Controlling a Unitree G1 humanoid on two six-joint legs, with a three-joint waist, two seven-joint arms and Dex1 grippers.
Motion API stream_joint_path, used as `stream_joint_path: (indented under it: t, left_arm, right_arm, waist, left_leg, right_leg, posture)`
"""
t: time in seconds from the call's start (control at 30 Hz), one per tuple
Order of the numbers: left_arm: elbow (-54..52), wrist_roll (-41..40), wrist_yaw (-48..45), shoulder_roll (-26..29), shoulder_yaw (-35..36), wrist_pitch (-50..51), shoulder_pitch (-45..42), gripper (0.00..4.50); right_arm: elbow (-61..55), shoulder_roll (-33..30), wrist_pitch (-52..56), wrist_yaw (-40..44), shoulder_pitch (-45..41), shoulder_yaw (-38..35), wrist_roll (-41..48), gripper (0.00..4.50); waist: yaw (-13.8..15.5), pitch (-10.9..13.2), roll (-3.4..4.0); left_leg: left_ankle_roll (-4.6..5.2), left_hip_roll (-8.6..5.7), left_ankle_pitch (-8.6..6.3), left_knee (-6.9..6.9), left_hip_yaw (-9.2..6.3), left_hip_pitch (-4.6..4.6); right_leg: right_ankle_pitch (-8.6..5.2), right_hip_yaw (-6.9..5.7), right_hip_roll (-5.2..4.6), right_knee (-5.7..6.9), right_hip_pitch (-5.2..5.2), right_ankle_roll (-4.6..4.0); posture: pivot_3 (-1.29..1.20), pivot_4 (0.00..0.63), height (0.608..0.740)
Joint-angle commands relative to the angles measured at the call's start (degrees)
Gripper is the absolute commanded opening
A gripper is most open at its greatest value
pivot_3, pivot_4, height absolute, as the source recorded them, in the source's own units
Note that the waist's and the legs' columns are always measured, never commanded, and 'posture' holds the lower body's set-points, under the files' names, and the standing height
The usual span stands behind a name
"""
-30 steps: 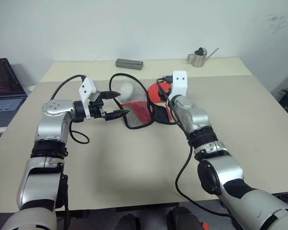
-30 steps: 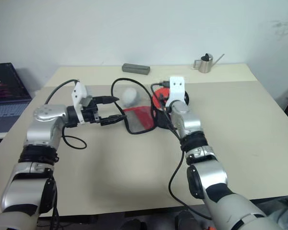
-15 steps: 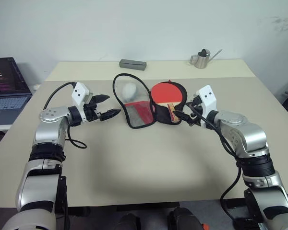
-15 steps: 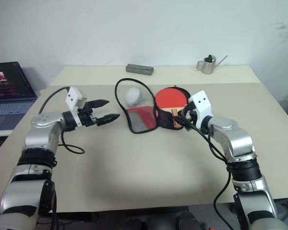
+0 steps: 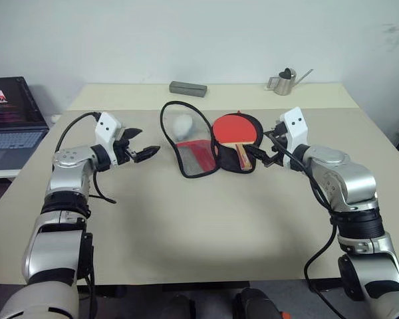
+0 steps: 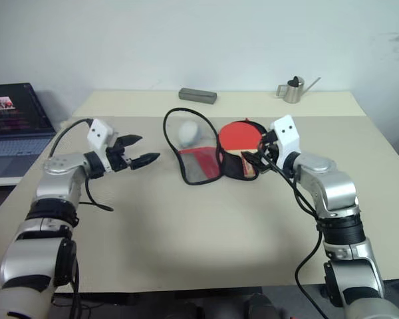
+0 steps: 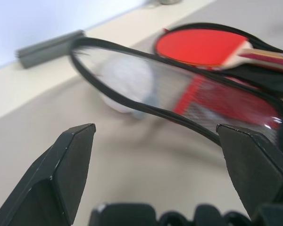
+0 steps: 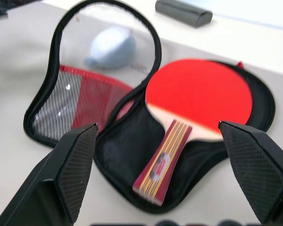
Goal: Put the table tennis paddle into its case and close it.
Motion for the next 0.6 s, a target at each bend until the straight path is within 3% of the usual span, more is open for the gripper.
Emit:
stream_joint_path:
  t: [0.03, 0.3, 0.6]
  left_arm:
    - [4.20, 4.25, 5.71, 0.96, -1.05, -3.23, -2.79, 4.50]
    - [13.27, 12.10, 13.50, -3.91, -5.71, -3.47, -8.46, 4.50]
    - [19.07, 15.75, 25.98, -9.88, -5.90, -1.40, -12.17, 4.50]
  right_arm:
    - [-4.47, -1.31, 1.64, 0.32, 0.68, -2.25, 1.77, 4.48]
    - [-7.46, -2.58, 5.37, -0.29, 0.59, -4.04, 3.43, 4.48]
    - [-10.09, -3.36, 7.35, -2.44, 1.49, -6.62, 4.57, 4.48]
  waist:
    - [0.00, 0.00, 0.00]
    - [0.77, -0.01, -0.02]
    - [0.82, -0.01, -0.03]
  left_leg:
    - [0.00, 0.00, 0.00, 0.00, 0.01, 0.00]
    - [0.00, -0.04, 0.00, 0.01, 0.00, -0.02]
    - [0.00, -0.03, 0.00, 0.01, 0.01, -0.05]
  right_leg:
    - [0.00, 0.01, 0.00, 0.00, 0.00, 0.00]
    - [0.00, -0.03, 0.17, 0.01, 0.01, 0.00]
    - [0.00, 0.01, 0.19, 0.00, -0.02, 0.01]
  posture:
    - [0.00, 0.150, 0.740]
    - [0.00, 0.150, 0.740]
    - [0.00, 0.150, 0.740]
